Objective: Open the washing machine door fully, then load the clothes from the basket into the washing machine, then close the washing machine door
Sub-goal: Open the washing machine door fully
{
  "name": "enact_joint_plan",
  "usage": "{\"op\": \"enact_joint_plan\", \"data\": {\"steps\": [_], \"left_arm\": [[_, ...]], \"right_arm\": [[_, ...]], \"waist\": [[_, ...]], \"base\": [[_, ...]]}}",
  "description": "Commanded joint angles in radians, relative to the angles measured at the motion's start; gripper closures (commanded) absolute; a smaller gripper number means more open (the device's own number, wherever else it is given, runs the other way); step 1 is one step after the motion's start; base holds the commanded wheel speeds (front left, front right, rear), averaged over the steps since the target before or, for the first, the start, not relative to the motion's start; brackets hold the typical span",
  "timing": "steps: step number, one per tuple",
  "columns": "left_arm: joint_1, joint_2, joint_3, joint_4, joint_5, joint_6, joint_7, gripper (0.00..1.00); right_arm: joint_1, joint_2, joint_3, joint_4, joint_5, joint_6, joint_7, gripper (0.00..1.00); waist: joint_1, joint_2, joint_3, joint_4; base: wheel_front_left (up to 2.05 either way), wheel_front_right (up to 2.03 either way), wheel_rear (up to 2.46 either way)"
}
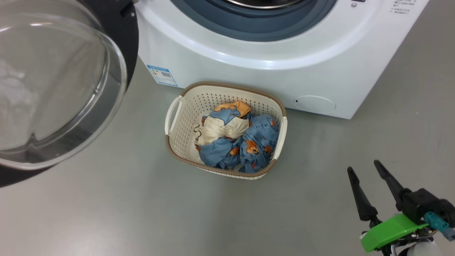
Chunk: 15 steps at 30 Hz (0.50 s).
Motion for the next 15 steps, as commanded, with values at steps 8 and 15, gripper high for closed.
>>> {"op": "enact_joint_plan", "data": {"steps": [8, 15], "left_arm": [[-0.127, 0.118, 0.104, 0.082, 0.059, -0.017, -0.006, 1.0], [-0.181, 0.14, 0.148, 0.14, 0.112, -0.037, -0.006, 1.0]], "right_arm": [[-0.048, -0.016, 0.023, -0.031, -0.016, 0.003, -0.012, 0.0], [-0.065, -0.021, 0.023, -0.031, -0.019, 0.003, -0.012, 0.0]], "waist": [[0.0, 0.0, 0.067, -0.022], [0.0, 0.0, 0.089, -0.034]], "base": [[0.0, 0.0, 0.0], [0.0, 0.0, 0.0]]}}
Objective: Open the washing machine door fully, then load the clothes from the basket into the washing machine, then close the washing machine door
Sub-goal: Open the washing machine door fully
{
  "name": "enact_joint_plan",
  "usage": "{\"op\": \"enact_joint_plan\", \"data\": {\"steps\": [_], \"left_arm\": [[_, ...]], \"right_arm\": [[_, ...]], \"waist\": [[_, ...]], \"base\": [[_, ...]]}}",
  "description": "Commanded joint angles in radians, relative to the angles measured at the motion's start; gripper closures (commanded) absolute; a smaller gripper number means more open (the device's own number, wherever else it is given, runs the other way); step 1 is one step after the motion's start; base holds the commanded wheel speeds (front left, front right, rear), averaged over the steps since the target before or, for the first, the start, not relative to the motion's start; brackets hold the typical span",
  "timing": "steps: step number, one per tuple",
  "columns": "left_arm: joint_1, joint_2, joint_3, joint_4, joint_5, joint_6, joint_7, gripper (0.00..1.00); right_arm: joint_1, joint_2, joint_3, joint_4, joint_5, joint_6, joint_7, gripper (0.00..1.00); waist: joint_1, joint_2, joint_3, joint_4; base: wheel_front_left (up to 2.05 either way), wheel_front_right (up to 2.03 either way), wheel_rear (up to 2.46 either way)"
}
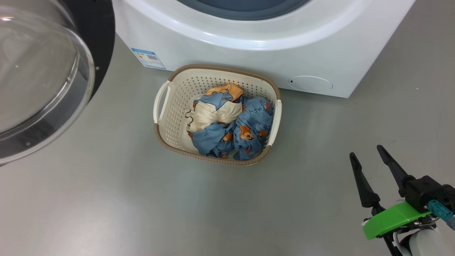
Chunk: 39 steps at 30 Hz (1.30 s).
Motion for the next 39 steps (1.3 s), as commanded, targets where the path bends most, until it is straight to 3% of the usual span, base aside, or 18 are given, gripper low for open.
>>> {"op": "enact_joint_plan", "data": {"steps": [1, 11, 23, 30, 35, 36, 39], "left_arm": [[-0.02, 0.085, 0.028, -0.016, 0.011, -0.003, -0.006, 1.0], [0.016, 0.047, 0.085, -0.014, 0.053, -0.046, -0.006, 1.0], [0.227, -0.082, 0.127, -0.166, 0.11, -0.098, -0.006, 1.0], [0.318, -0.156, 0.093, -0.249, 0.117, -0.113, -0.006, 1.0], [0.41, -0.215, 0.016, -0.338, 0.103, -0.115, -0.006, 1.0], [0.428, -0.222, 0.003, -0.358, 0.095, -0.115, -0.006, 0.98], [0.474, -0.23, -0.045, -0.408, 0.067, -0.116, -0.006, 0.6]], "right_arm": [[-0.011, -0.006, 0.023, -0.023, -0.014, 0.003, -0.012, 0.0], [0.002, 0.01, 0.026, -0.003, -0.01, 0.003, -0.012, 0.0], [0.065, 0.019, 0.032, 0.007, 0.011, 0.003, -0.012, 0.0], [0.088, 0.023, 0.04, 0.009, 0.017, 0.003, -0.012, 0.0], [0.096, 0.025, 0.047, 0.01, 0.025, 0.003, -0.012, 0.0], [0.095, 0.024, 0.048, 0.01, 0.027, 0.003, -0.012, 0.0], [0.094, 0.023, 0.049, 0.008, 0.03, 0.003, -0.012, 0.0]], "waist": [[0.0, 0.0, 0.003, -0.004], [0.0, 0.0, -0.057, -0.01], [0.0, 0.0, -0.161, 0.002], [0.0, 0.0, -0.201, 0.003], [0.0, 0.0, -0.225, -0.014], [0.0, 0.0, -0.228, -0.019], [0.0, 0.0, -0.236, -0.038]], "base": [[0.0, 0.0, 0.0], [0.0, 0.0, 0.0], [0.0, 0.0, 0.0], [0.0, 0.0, 0.0], [0.0, 0.0, 0.0], [0.0, 0.0, 0.0], [0.0, 0.0, 0.0]]}}
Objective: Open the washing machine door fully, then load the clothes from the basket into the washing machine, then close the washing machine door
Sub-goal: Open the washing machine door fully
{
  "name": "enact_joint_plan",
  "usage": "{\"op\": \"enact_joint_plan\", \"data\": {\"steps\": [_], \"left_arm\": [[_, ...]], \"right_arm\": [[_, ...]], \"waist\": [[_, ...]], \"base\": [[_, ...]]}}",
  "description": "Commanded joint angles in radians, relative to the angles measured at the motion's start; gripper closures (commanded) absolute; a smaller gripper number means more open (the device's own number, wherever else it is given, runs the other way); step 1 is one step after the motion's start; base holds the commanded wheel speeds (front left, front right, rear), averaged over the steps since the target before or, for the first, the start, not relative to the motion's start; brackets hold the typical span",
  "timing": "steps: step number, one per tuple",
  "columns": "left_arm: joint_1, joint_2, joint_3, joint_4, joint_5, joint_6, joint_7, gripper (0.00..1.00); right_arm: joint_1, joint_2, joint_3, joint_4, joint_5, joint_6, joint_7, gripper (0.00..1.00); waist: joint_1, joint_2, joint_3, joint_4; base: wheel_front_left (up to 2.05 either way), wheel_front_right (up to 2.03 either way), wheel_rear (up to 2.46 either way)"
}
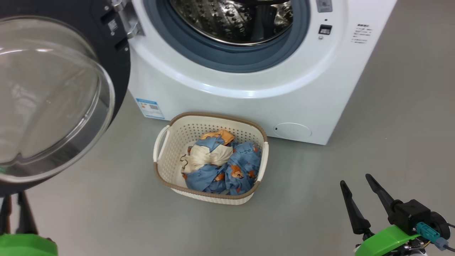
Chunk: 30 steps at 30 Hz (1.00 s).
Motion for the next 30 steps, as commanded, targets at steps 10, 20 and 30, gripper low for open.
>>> {"op": "enact_joint_plan", "data": {"steps": [10, 20, 30], "left_arm": [[0.081, 0.048, -0.145, -0.14, -0.07, -0.002, -0.006, 0.0], [0.107, 0.074, -0.299, -0.223, -0.103, -0.002, -0.006, 0.0], [0.125, 0.087, -0.374, -0.268, -0.141, -0.002, -0.006, 0.0]], "right_arm": [[-0.002, -0.011, 0.019, -0.031, 0.011, 0.003, -0.012, 0.0], [-0.011, -0.008, -0.012, -0.041, 0.012, 0.003, -0.012, 0.0], [-0.004, -0.001, -0.044, -0.054, 0.012, 0.003, -0.012, 0.0]], "waist": [[0.0, 0.0, -0.007, -0.094], [0.0, 0.0, 0.002, -0.168], [0.0, 0.0, 0.006, -0.235]], "base": [[0.0, 0.0, 0.0], [0.0, 0.0, 0.0], [0.0, 0.0, 0.0]]}}
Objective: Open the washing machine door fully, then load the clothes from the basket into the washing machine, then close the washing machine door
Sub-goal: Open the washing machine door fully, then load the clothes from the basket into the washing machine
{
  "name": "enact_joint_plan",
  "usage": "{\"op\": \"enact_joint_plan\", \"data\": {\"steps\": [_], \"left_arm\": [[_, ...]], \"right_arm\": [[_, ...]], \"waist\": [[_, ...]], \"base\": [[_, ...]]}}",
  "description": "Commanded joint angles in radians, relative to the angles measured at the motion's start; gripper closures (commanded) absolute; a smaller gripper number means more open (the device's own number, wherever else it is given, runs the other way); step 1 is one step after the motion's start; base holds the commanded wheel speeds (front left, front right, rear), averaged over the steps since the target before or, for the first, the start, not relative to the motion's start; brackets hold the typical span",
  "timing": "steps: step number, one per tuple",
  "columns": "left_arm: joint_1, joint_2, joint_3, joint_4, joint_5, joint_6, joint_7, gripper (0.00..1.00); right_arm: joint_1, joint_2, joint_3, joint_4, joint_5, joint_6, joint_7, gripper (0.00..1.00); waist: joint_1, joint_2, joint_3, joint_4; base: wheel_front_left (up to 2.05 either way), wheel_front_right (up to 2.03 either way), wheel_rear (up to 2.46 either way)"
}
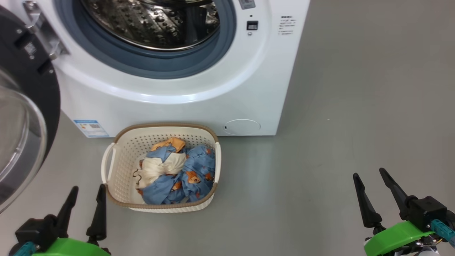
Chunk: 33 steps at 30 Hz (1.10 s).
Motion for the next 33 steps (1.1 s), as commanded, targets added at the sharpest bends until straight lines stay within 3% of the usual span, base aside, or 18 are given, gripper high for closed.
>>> {"op": "enact_joint_plan", "data": {"steps": [1, 26, 33], "left_arm": [[-0.008, 0.034, 0.029, -0.029, -0.005, -0.002, -0.006, 0.0], [0.011, 0.05, 0.007, -0.074, -0.005, -0.002, -0.006, 0.0], [0.016, 0.058, -0.002, -0.08, -0.009, -0.002, -0.006, 0.0]], "right_arm": [[-0.001, -0.005, 0.011, -0.028, 0.003, 0.003, -0.012, 0.0], [0.005, 0.011, -0.008, -0.032, 0.001, 0.003, -0.012, 0.0], [0.009, 0.014, -0.003, -0.032, -0.001, 0.003, -0.012, 0.0]], "waist": [[0.0, 0.0, 0.004, -0.018], [0.0, 0.0, 0.003, -0.051], [0.0, 0.0, -0.002, -0.053]], "base": [[0.0, 0.0, 0.0], [0.0, -0.01, 0.01], [0.35, -0.97, 0.62]]}}
